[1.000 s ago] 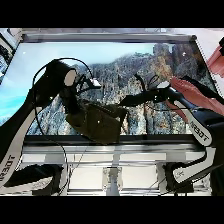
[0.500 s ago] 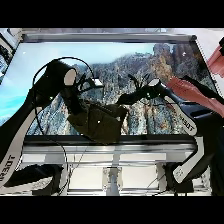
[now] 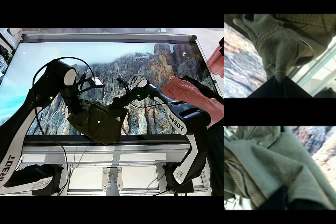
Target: Fold the clothes and pants, and hang the long-sleeved shirts on hangers.
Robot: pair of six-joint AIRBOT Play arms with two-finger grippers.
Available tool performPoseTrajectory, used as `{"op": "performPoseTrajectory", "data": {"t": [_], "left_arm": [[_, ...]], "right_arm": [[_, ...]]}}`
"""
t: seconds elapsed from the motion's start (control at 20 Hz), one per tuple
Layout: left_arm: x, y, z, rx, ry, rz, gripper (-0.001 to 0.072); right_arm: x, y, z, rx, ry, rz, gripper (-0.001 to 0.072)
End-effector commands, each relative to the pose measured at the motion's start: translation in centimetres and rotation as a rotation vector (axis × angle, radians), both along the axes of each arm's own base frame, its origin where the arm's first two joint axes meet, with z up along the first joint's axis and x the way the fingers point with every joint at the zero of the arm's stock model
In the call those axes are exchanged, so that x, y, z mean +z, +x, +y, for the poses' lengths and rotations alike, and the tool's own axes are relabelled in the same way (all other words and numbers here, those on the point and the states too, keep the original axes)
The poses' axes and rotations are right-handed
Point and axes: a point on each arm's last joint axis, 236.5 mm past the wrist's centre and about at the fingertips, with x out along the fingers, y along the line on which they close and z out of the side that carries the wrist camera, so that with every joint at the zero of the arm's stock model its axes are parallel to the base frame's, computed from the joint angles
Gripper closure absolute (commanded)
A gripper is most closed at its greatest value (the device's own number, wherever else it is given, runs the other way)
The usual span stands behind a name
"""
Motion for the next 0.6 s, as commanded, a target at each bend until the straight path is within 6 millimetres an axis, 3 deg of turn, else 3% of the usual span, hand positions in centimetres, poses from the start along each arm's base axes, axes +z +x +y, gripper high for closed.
{"op": "performPoseTrajectory", "data": {"t": [0.0,0.15,0.3,0.45,0.55], "left_arm": [[0.0,0.9,0.5,0.016,-0.002,-0.029,0.0664],[0.5,3.4,4.9,0.182,0.059,-0.102,0.0664],[2.4,5.9,8.9,0.352,0.001,-0.216,0.0664],[6.8,8.2,11.7,0.433,-0.097,-0.425,0.0664],[10.8,9.3,12.4,0.443,-0.168,-0.59,0.0664]], "right_arm": [[1.5,-1.0,1.4,0.025,0.041,0.035,0.0702],[7.5,0.2,-0.2,0.078,0.113,0.003,0.0703],[17.1,3.3,-4.8,0.031,0.157,-0.171,0.0703],[26.7,5.0,-10.0,-0.084,0.168,-0.407,0.0704],[31.1,4.8,-12.4,-0.136,0.167,-0.515,0.0704]]}}
